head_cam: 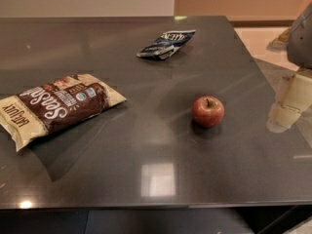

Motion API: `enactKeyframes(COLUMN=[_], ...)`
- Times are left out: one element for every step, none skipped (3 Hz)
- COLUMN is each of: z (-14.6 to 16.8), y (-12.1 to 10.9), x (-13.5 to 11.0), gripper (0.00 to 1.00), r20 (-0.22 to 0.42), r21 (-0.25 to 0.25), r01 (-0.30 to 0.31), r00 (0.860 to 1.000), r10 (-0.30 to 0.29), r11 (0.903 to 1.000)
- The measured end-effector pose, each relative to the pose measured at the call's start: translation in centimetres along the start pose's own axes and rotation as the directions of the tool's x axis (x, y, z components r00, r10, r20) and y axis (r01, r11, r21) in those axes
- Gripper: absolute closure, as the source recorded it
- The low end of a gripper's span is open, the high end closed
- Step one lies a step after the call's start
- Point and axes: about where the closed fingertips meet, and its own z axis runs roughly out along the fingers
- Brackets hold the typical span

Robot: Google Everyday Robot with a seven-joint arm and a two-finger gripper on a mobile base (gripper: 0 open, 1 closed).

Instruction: Move apple near blue chip bag

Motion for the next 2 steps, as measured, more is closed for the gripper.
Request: enactKeyframes(z=[-0.1, 1.5], y=[-0.1, -0.8], x=[-0.1, -1.7], gripper=[0.00, 0.00], r20=[0.001, 0.026], r21=[0.001, -0.014], r01=[0.000, 0.004], r00=[1.000, 1.000], r10=[-0.001, -0.004], r11=[1.0000, 0.9999])
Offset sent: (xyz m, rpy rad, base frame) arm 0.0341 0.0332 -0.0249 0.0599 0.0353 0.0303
